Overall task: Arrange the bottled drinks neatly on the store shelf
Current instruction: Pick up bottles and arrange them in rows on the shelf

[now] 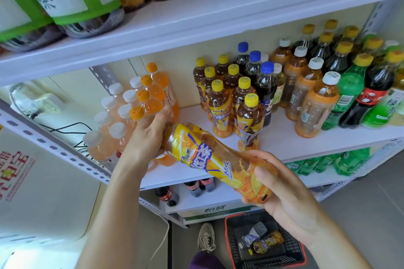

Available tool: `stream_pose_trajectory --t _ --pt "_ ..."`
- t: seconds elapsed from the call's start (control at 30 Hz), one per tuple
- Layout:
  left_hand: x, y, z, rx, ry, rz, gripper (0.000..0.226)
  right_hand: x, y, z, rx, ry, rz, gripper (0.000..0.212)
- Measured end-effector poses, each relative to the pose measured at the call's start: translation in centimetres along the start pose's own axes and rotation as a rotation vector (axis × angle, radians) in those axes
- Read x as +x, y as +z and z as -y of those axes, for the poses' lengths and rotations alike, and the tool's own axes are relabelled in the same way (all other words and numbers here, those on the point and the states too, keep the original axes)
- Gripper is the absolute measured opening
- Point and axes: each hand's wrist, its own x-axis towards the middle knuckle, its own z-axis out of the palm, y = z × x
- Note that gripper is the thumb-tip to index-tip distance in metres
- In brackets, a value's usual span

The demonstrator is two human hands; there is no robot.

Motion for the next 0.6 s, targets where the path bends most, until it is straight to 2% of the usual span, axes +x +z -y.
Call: stream_pose_trajectory --t 0.07,0.2,0.3,0.4,0.43,0.47,0.5,0.57,0.6 --pt "-0.1 0.0 0.3 0.085 0.003 0.003 0.037 0.0 -0.2 0.0 0.022 -0.067 -0.026 0.053" --pt "-0.7 0.3 0.1 -0.083 0.143 0.019 0.03 0.3 -0.8 0.6 0.06 -0.148 0.029 0.061" --pt "-0.9 0.7 -0.7 -0.126 0.287 -0.03 0.019 0.0 -1.4 0.9 0.166 -0.06 0.049 0.066" --pt "-0.8 0.9 -1.3 -0.179 0.381 -0.081 0.016 0.9 -0.3 1.0 0.151 0.087 0.103 0.046" --pt "-0.8 1.0 -1.5 -0.206 0.397 -0.086 0.017 0.2 -0.1 0.7 0.104 0.043 0.125 0.051" --pt "-0.8 1.1 -1.6 -0.224 0.407 -0.086 0.018 0.0 0.1 0.4 0.023 -0.01 0.058 0.074" --pt "-0.7 1.2 -1.6 -0.229 0.414 -0.088 0.02 -0.1 0.2 0.1 -0.039 -0.042 0.004 0.111" --pt "-0.6 1.3 -1.7 -0.212 0.409 -0.112 0.022 0.7 0.7 0.4 0.109 0.081 0.005 0.124" --pt "-0.5 1.3 -1.7 -0.205 0.395 -0.131 0.022 1.1 0.9 0.5 0.145 0.159 -0.004 0.116"
